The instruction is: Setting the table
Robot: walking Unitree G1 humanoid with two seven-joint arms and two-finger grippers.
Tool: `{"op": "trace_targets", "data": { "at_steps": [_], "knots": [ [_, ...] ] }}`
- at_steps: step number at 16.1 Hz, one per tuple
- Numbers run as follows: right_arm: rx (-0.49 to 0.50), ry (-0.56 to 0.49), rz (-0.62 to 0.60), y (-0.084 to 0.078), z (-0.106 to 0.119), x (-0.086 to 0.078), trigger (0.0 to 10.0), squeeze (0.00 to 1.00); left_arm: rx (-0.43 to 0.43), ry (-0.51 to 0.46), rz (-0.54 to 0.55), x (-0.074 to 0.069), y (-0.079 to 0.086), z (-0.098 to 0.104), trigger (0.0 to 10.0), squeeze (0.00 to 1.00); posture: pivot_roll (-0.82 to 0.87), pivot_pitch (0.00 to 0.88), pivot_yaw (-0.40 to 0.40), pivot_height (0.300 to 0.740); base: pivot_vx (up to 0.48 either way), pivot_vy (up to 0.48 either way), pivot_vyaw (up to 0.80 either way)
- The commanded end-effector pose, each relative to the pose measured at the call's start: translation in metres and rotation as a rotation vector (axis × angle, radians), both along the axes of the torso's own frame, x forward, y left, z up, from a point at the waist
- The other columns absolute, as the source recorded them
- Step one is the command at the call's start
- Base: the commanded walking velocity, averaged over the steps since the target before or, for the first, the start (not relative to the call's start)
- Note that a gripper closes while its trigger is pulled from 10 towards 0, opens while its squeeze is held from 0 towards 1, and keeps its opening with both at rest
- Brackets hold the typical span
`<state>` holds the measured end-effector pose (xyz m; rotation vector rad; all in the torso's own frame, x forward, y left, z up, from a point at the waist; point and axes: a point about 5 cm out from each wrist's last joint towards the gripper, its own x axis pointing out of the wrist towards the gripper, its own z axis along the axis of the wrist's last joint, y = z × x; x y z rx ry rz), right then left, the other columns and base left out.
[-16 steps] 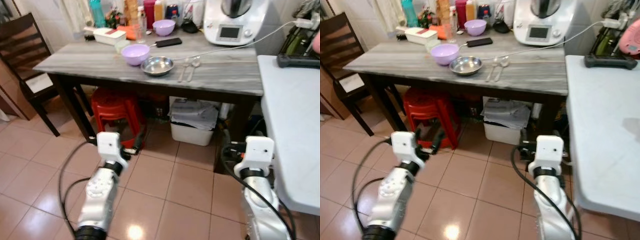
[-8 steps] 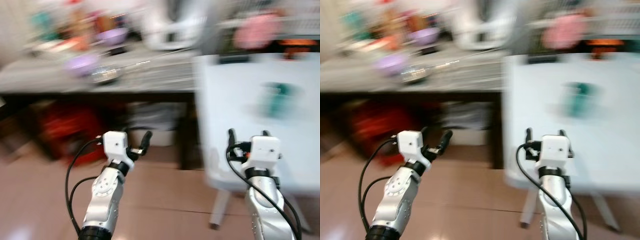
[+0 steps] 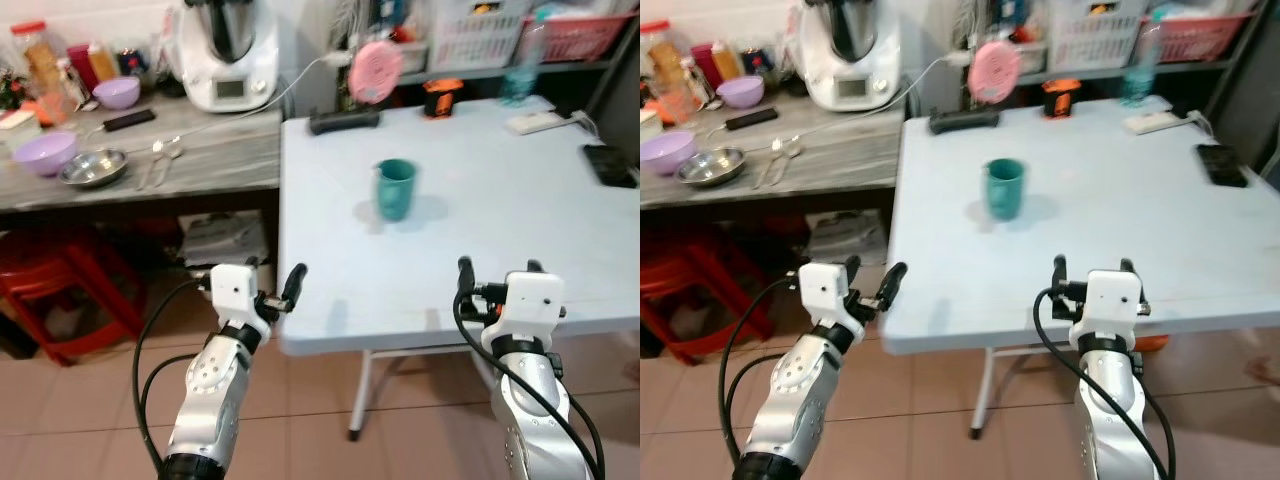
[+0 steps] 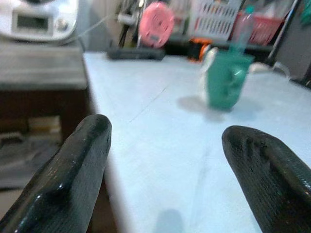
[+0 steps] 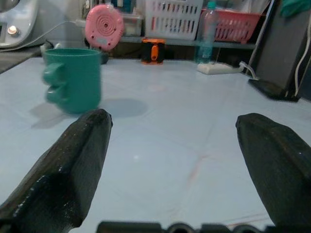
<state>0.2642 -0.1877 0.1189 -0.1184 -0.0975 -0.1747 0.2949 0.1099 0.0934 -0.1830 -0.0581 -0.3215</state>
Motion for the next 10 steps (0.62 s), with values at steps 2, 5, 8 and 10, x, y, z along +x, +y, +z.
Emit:
{"op": "trace_targets", "data": {
  "at_steps": [2, 5, 8, 10],
  "knots": [
    [0.019, -0.009, 0.025, 0.0077, 0.0008, 0.0014, 10.0, 0.00, 0.025, 0.007, 0.025, -0.0005, 0.0114, -0.0017, 10.0, 0.00, -0.15, 0.000, 0.087, 0.740, 0.000, 0.000, 0.00],
    [0.025, -0.015, 0.031, 0.0094, 0.0013, 0.0019, 10.0, 0.00, 0.020, 0.001, 0.034, 0.0005, 0.0122, -0.0007, 10.0, 0.00, -0.15, 0.000, 0.091, 0.740, 0.000, 0.000, 0.00],
    [0.025, -0.019, 0.045, 0.0113, 0.0017, 0.0012, 10.0, 0.00, 0.038, -0.023, 0.003, 0.0005, 0.0117, 0.0027, 10.0, 0.00, -0.14, 0.000, 0.092, 0.740, 0.000, 0.000, 0.00],
    [0.018, -0.027, 0.060, 0.0134, 0.0027, 0.0007, 10.0, 0.00, 0.024, -0.022, -0.022, -0.0008, 0.0114, 0.0026, 10.0, 0.00, -0.14, 0.000, 0.093, 0.740, 0.000, 0.000, 0.00]
  ]
}}
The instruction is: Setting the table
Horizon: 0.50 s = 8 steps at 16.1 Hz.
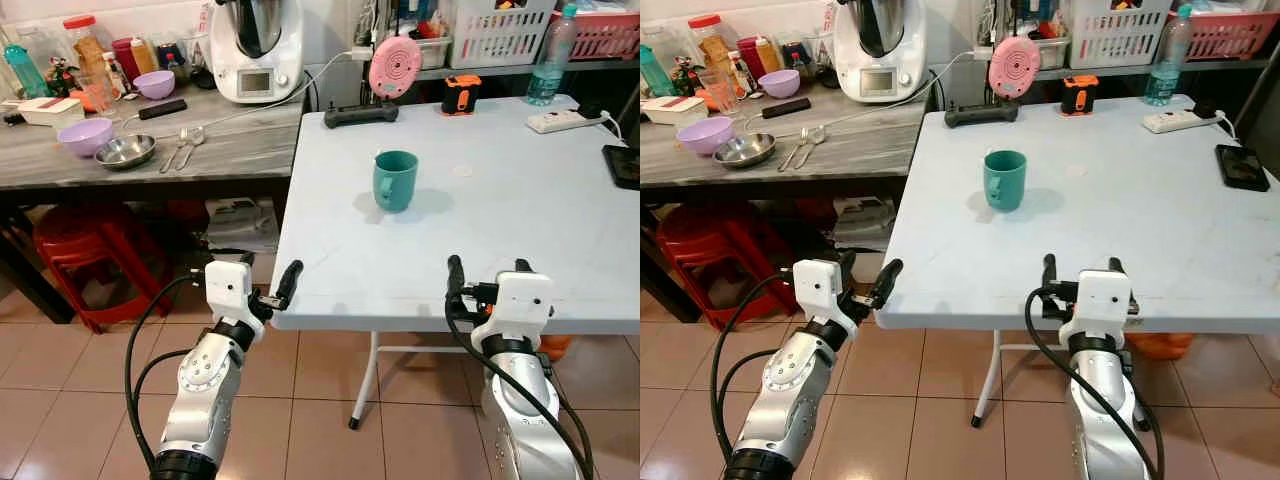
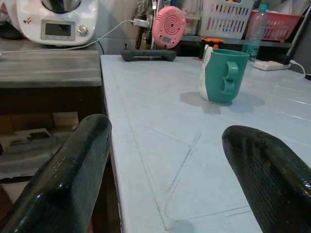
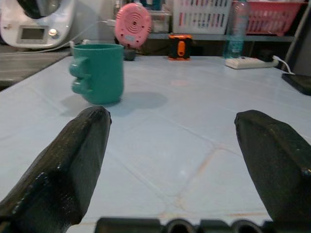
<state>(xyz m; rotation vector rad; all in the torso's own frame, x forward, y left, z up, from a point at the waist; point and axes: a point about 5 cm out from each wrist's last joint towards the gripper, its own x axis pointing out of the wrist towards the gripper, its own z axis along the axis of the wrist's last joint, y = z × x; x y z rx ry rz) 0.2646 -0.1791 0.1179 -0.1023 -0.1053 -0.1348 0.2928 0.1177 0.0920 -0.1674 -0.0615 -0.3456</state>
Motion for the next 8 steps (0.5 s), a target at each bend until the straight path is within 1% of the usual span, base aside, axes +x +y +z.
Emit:
{"op": "trace_targets", "data": {
  "at_steps": [1, 7, 8],
  "knots": [
    [0.006, -0.020, 0.018, 0.0046, 0.0036, 0.0004, 10.0, 0.00, 0.006, -0.015, 0.002, 0.0012, 0.0035, 0.0041, 10.0, 0.00, -0.14, 0.000, 0.093, 0.740, 0.000, 0.000, 0.00],
    [0.010, -0.018, 0.035, 0.0080, 0.0027, 0.0008, 10.0, 0.00, -0.003, -0.016, -0.028, -0.0010, 0.0004, 0.0035, 10.0, 0.00, -0.14, 0.000, 0.095, 0.740, 0.303, 0.000, 0.00],
    [0.008, -0.018, 0.037, 0.0084, 0.0027, 0.0008, 10.0, 0.00, -0.004, -0.016, -0.030, -0.0011, -0.0002, 0.0034, 10.0, 0.00, -0.14, 0.000, 0.095, 0.740, 0.322, 0.000, 0.65]
  ]
}}
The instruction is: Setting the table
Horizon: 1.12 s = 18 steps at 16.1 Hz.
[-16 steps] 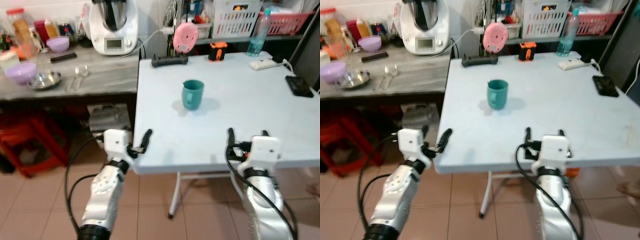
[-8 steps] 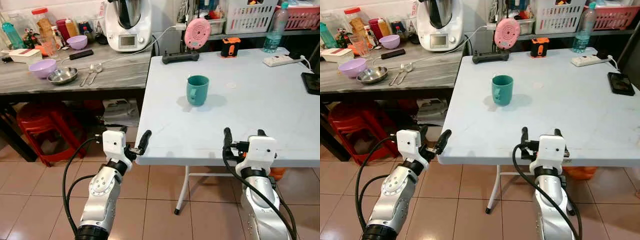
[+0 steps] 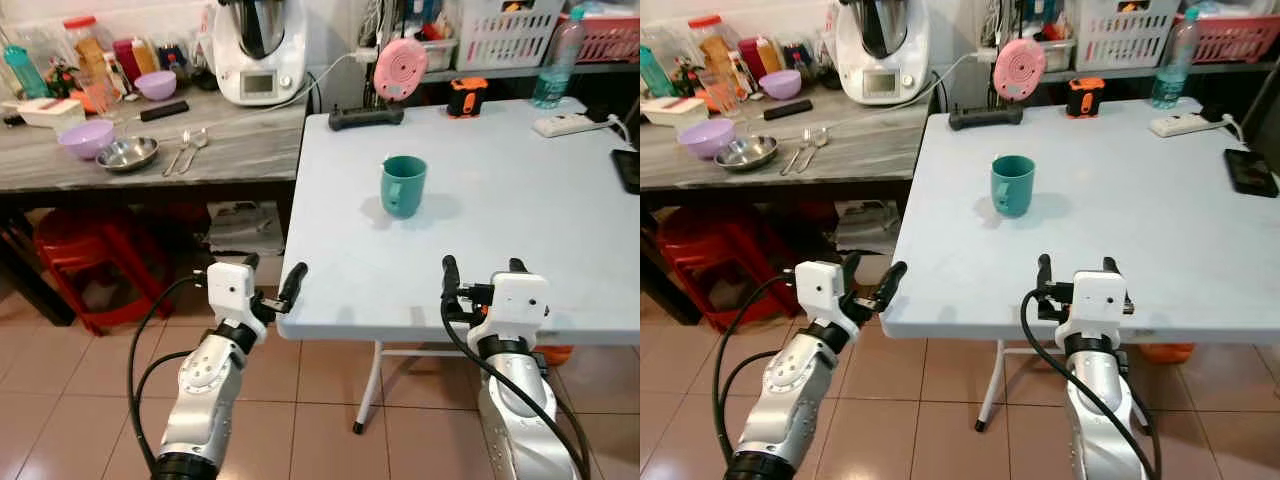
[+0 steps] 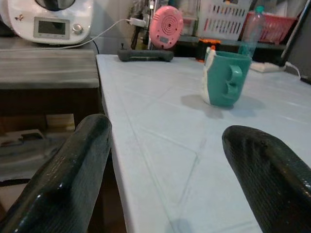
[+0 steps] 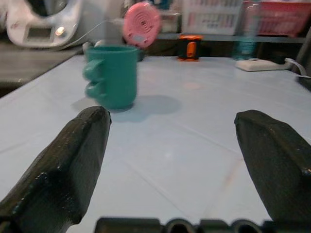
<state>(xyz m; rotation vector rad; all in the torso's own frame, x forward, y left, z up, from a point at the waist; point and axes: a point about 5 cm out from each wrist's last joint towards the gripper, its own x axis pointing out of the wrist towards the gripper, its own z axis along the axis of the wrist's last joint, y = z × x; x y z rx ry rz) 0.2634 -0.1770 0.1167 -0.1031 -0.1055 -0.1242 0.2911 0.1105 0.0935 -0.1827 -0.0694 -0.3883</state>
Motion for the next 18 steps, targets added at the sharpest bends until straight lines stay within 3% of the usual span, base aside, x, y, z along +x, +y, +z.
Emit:
{"op": "trace_targets", "data": {
  "at_steps": [1, 6, 9, 13, 18],
  "knots": [
    [0.008, -0.019, 0.029, 0.007, 0.004, 0.002, 10.0, 0.00, 0.007, -0.006, 0.001, 0.000, 0.005, 0.002, 10.0, 0.00, -0.15, 0.000, 0.092, 0.740, 0.326, 0.000, 0.69],
    [0.007, -0.016, 0.031, 0.006, 0.003, 0.001, 10.0, 0.00, 0.003, 0.002, 0.003, 0.000, 0.004, 0.001, 10.0, 0.00, -0.15, 0.000, 0.091, 0.740, 0.331, 0.000, 0.10],
    [0.005, -0.010, 0.033, 0.008, 0.001, 0.001, 10.0, 0.00, 0.002, 0.026, 0.003, -0.003, 0.006, -0.004, 10.0, 0.00, -0.15, 0.001, 0.090, 0.740, 0.000, 0.000, 0.00],
    [0.025, 0.018, 0.042, 0.010, -0.004, 0.001, 10.0, 0.00, 0.045, 0.078, -0.007, -0.018, 0.018, -0.022, 10.0, 0.00, -0.14, 0.009, 0.086, 0.740, 0.000, 0.000, 0.00],
    [0.032, 0.016, 0.057, 0.010, 0.000, 0.012, 10.0, 0.00, -0.003, 0.063, -0.169, -0.039, 0.018, -0.020, 10.0, 0.00, -0.11, 0.048, 0.075, 0.740, 0.000, 0.000, 0.00]
  ]
}}
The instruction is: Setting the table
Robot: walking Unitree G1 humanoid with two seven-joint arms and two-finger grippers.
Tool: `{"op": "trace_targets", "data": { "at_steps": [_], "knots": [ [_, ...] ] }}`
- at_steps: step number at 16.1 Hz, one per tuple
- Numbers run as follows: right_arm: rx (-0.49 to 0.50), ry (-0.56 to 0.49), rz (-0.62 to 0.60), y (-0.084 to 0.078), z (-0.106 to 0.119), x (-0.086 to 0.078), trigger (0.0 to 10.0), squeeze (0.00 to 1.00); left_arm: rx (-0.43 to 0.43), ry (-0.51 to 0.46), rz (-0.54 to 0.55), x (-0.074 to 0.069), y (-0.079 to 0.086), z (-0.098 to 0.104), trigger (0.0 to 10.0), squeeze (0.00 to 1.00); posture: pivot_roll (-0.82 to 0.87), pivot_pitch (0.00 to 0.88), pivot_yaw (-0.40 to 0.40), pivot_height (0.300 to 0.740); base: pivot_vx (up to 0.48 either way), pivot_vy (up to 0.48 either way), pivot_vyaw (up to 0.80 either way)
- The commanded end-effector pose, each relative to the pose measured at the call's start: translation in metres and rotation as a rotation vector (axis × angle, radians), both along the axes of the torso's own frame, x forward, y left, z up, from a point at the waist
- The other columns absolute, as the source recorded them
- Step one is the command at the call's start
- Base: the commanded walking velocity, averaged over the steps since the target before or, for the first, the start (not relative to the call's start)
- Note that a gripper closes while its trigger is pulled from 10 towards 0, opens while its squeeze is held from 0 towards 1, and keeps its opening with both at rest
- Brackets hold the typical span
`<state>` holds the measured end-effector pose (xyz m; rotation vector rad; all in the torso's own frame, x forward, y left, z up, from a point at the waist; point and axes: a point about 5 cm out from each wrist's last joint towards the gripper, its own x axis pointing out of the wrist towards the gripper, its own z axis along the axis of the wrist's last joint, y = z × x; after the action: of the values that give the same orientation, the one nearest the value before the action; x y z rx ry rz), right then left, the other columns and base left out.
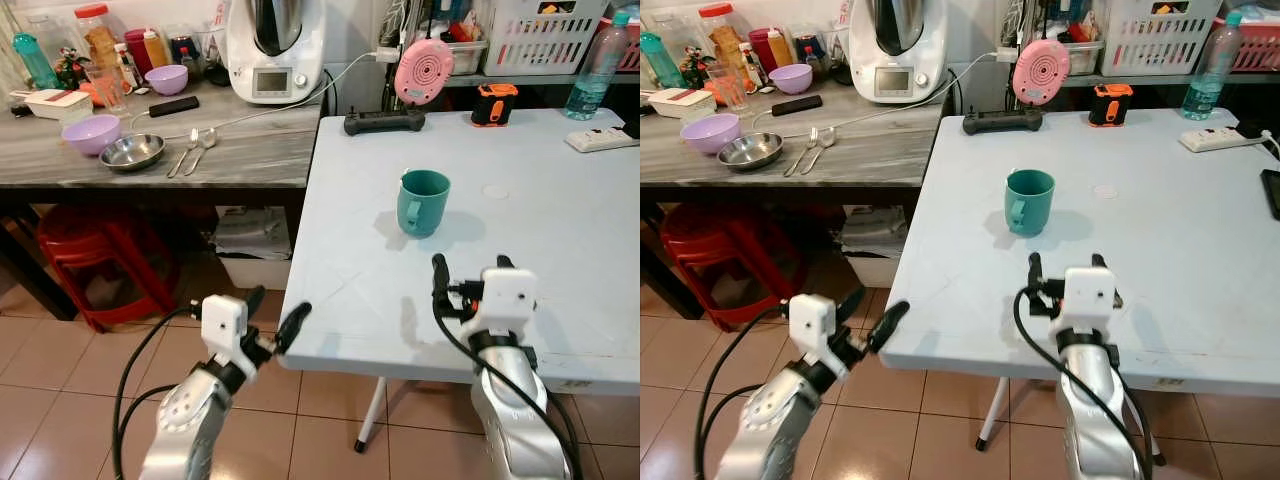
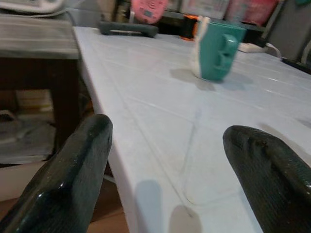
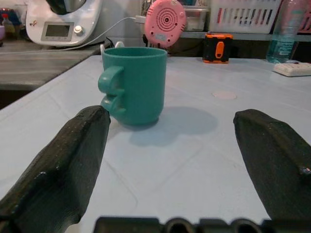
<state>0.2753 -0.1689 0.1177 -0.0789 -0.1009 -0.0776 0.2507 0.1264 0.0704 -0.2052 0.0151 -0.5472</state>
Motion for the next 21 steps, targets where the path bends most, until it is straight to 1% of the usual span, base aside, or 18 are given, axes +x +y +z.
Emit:
{"op": "trace_targets", "data": {
  "at_steps": [1, 2, 5, 8, 9, 11, 13, 14, 18, 21],
  "knots": [
    [0.014, 0.019, 0.028, 0.004, -0.001, 0.007, 10.0, 0.00, 0.002, -0.006, -0.022, -0.003, 0.004, 0.003, 10.0, 0.00, -0.11, 0.062, 0.077, 0.740, 0.000, 0.000, 0.00],
    [0.007, 0.025, 0.063, 0.009, 0.000, 0.018, 10.0, 0.00, 0.007, -0.009, -0.049, -0.012, 0.008, 0.004, 10.0, 0.00, -0.09, 0.085, 0.076, 0.740, 0.000, 0.000, 0.00],
    [0.018, 0.025, 0.097, 0.017, 0.002, 0.035, 10.0, 0.00, 0.005, 0.005, -0.095, -0.025, 0.015, 0.007, 10.0, 0.00, -0.06, 0.114, 0.080, 0.740, 0.000, 0.000, 0.00],
    [0.036, 0.032, 0.128, 0.029, 0.004, 0.050, 10.0, 0.00, 0.016, 0.014, -0.100, -0.030, 0.019, 0.012, 10.0, 0.00, -0.02, 0.149, 0.085, 0.740, 0.000, 0.000, 0.00],
    [0.036, 0.031, 0.148, 0.038, 0.005, 0.059, 10.0, 0.00, 0.016, 0.016, -0.099, -0.033, 0.019, 0.014, 10.0, 0.00, 0.00, 0.156, 0.087, 0.740, 0.000, 0.000, 0.00],
    [0.038, 0.032, 0.155, 0.042, 0.006, 0.064, 10.0, 0.00, 0.016, 0.022, -0.097, -0.035, 0.019, 0.015, 10.0, 0.00, 0.00, 0.158, 0.087, 0.740, 0.000, 0.000, 0.00],
    [0.031, 0.011, 0.107, 0.038, 0.015, 0.078, 10.0, 0.00, 0.008, 0.028, -0.103, -0.038, 0.018, 0.017, 10.0, 0.00, 0.01, 0.160, 0.084, 0.740, 0.000, 0.000, 0.00],
    [0.024, 0.005, 0.090, 0.036, 0.017, 0.080, 10.0, 0.00, 0.006, 0.029, -0.102, -0.038, 0.018, 0.018, 10.0, 0.00, 0.01, 0.158, 0.083, 0.740, 0.000, 0.000, 0.00],
    [0.006, -0.024, 0.053, 0.031, 0.022, 0.085, 10.0, 0.00, -0.003, 0.030, -0.104, -0.036, 0.015, 0.019, 10.0, 0.00, 0.00, 0.159, 0.082, 0.740, 0.000, 0.000, 0.00],
    [-0.025, -0.057, 0.015, 0.027, 0.028, 0.087, 10.0, 0.00, -0.003, 0.035, -0.108, -0.034, 0.014, 0.018, 10.0, 0.00, 0.00, 0.159, 0.088, 0.740, 0.000, 0.000, 0.00]
  ]
}}
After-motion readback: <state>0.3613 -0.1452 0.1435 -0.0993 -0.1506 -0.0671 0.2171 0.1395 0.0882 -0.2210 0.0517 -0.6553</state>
